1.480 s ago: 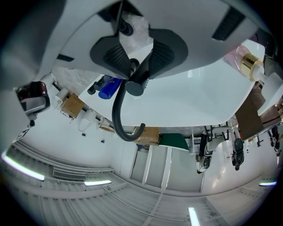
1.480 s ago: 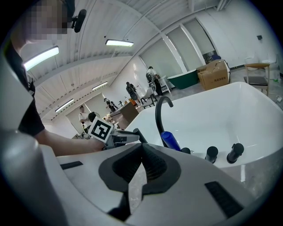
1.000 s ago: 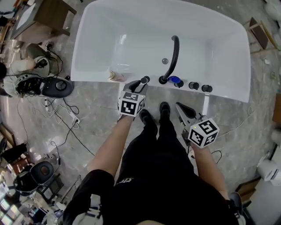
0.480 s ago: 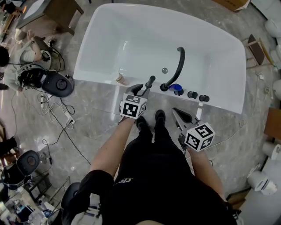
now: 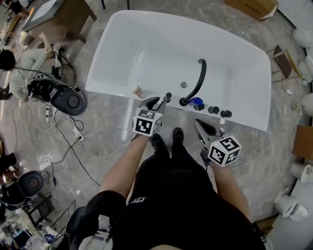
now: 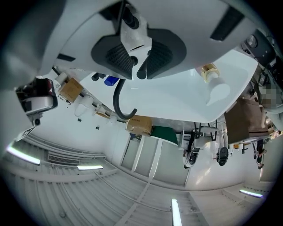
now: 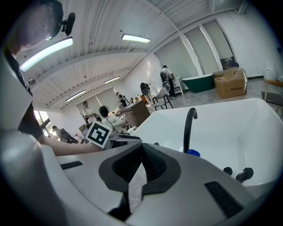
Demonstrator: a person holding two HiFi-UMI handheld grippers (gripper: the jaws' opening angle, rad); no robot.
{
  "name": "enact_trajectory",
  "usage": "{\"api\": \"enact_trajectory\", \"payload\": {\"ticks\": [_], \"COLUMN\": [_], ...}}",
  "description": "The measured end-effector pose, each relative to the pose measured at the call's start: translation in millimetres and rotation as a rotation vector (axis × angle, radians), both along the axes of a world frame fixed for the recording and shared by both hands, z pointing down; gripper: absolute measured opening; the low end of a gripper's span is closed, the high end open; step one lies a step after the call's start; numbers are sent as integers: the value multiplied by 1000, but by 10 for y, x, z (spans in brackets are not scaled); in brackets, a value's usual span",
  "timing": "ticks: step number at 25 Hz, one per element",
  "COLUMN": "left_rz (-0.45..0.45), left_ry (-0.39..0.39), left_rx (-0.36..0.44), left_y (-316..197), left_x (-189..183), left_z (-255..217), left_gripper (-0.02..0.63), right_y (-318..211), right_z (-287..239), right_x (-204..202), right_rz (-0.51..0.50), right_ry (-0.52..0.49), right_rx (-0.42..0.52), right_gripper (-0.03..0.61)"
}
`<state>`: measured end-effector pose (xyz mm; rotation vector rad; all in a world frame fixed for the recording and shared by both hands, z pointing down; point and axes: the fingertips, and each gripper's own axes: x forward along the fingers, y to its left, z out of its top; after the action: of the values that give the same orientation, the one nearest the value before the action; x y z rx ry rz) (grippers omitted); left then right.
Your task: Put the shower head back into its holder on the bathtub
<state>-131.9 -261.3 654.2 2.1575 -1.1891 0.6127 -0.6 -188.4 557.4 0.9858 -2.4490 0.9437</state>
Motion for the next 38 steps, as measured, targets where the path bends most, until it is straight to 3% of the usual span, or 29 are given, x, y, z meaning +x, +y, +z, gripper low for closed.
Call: {"api": "enact_trajectory", "payload": {"ticks": [10,18,26,30,38], "left_rz": [-86,-230,-343,-388,-497], "left_ry": [70,82,7,-50,-130], "left_rx": [175,260,298,332,417], "left_y": [213,386,172,64,173], "left_x": [-329,-502,-106,50,260], "left_z": [-949,-1585,-1918,-2187,-2682], "left_gripper": [81,71,64,60,44], "right_y": [-23,-153,-570,-849,-1010], "right_z": [-436,-723,-1190,-1463,-1872], "right_x": [-200,-195,428,858,1498], "right_rz": [-20,-136,-219,-212,-292], "right_ry": [18,20,-74,-115,-169], "right_rx": [107,160,310,376,492], "right_gripper": [14,14,14,14,12]}}
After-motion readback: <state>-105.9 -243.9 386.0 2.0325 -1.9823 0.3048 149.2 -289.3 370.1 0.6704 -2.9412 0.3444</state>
